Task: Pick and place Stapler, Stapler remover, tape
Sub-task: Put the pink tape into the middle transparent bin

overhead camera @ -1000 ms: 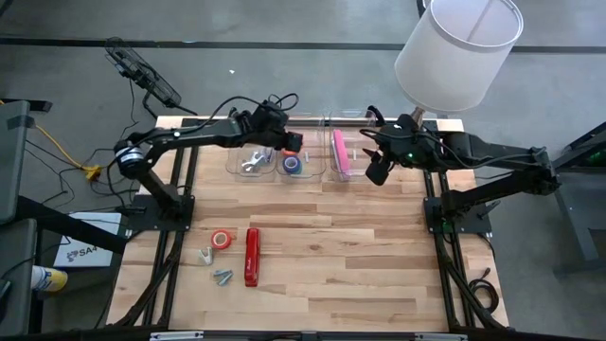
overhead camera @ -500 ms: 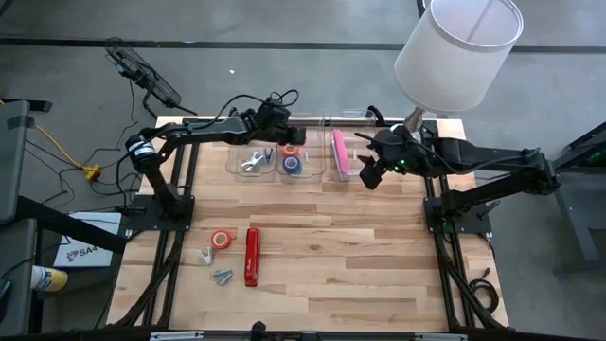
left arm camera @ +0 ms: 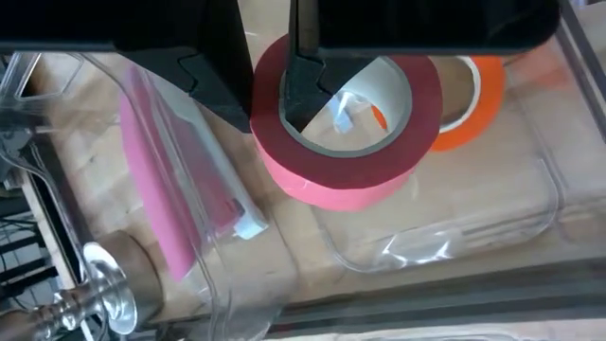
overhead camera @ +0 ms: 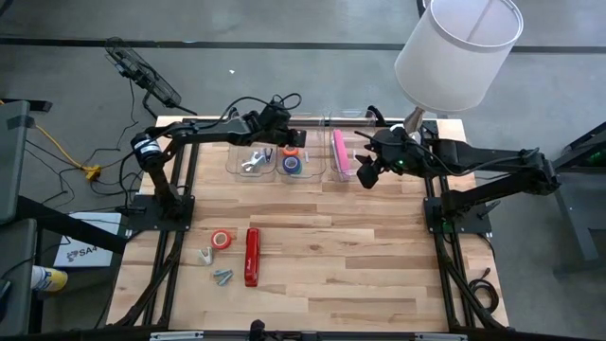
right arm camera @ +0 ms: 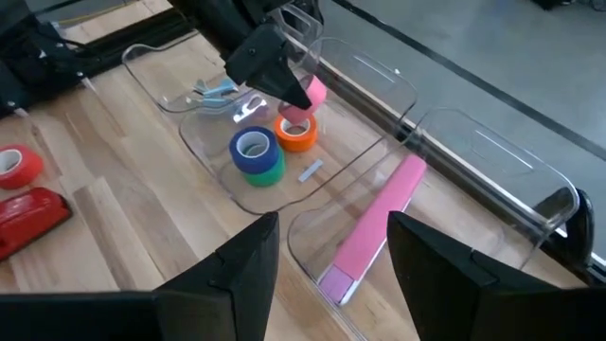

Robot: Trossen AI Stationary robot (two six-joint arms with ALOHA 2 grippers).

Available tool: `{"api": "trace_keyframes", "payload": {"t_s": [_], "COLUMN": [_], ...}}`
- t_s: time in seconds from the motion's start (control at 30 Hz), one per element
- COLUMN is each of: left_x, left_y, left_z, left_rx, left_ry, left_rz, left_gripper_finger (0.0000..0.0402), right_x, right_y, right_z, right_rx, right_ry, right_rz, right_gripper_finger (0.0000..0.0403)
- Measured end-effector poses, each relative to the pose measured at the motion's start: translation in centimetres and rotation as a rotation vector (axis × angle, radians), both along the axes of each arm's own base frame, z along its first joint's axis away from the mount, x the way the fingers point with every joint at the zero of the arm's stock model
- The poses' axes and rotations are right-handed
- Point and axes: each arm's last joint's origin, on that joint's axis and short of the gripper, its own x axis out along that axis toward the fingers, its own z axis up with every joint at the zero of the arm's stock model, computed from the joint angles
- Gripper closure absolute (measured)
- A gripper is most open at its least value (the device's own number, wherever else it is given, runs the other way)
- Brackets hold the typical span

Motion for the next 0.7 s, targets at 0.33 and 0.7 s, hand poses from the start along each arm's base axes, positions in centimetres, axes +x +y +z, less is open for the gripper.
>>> {"api": "trace_keyframes", "payload": {"t_s": [0.33,0.7], "left_x": [-0.07,-0.08], "left_y": [-0.08,-0.08], "left_z": [-0.12,-0.14], "left_rx": [-0.009,-0.011], "left_ry": [0.013,0.014], "left_rz": [-0.013,-0.012], "left_gripper_finger": [0.0358,0.0357], "right_x": [0.0,0.01], "right_y": [0.0,0.02], "right_z": [0.0,0.0], "right_rx": [0.013,0.016], "right_ry": [-0.01,-0.008], "right_rz": [-0.011,-0.002], "right_gripper_finger": [0.0214,0.0214]}}
